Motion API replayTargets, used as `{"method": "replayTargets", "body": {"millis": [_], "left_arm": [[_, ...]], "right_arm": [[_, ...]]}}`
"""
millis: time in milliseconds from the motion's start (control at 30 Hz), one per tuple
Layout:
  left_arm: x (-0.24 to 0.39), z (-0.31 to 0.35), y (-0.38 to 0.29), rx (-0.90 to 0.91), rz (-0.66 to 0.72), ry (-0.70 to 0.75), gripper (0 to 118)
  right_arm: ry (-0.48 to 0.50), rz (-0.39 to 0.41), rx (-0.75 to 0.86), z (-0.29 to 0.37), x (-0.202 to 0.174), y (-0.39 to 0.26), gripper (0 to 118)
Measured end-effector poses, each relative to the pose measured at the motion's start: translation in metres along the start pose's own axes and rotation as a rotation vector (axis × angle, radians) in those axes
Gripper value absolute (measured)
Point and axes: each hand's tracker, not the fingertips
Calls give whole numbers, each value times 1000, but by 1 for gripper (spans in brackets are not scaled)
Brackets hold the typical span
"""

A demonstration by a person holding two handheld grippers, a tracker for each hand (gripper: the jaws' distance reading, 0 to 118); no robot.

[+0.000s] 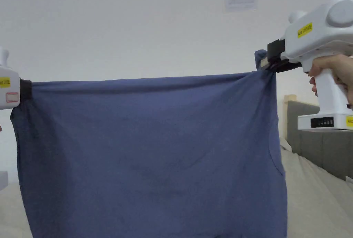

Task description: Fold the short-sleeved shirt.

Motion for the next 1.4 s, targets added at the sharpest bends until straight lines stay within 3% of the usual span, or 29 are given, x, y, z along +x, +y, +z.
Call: {"method": "replayTargets", "body": {"millis": [100, 200, 400, 600, 800, 900, 1033, 1200, 1400], "left_arm": [[-1, -22, 22, -7, -5, 5, 6], [-1, -49, 42, -15, -2, 27, 6], [-2, -80, 68, 3, 12, 27, 6], [7, -109, 75, 29, -60, 60, 6], [17, -142, 67, 60, -91, 80, 6], [17, -164, 59, 45, -66, 51, 6], [19, -187, 44, 36, -102, 120, 6], [12, -197, 29, 10, -48, 103, 6], [18, -200, -8, -47, -53, 109, 6]], "right_arm": [[-27, 5, 9, -18, -10, 31, 2], [-23, -46, 25, -34, -19, 55, 2], [-66, -8, 33, -62, -25, 91, 2], [-82, 14, 52, -90, -21, 103, 2], [-95, 18, 38, -131, -12, 98, 2], [-150, 20, 79, -156, -11, 93, 2], [-80, -8, 42, -183, -8, 84, 2], [-85, 46, 47, -201, -15, 71, 2], [-97, 32, 13, -207, -16, 29, 2]]}}
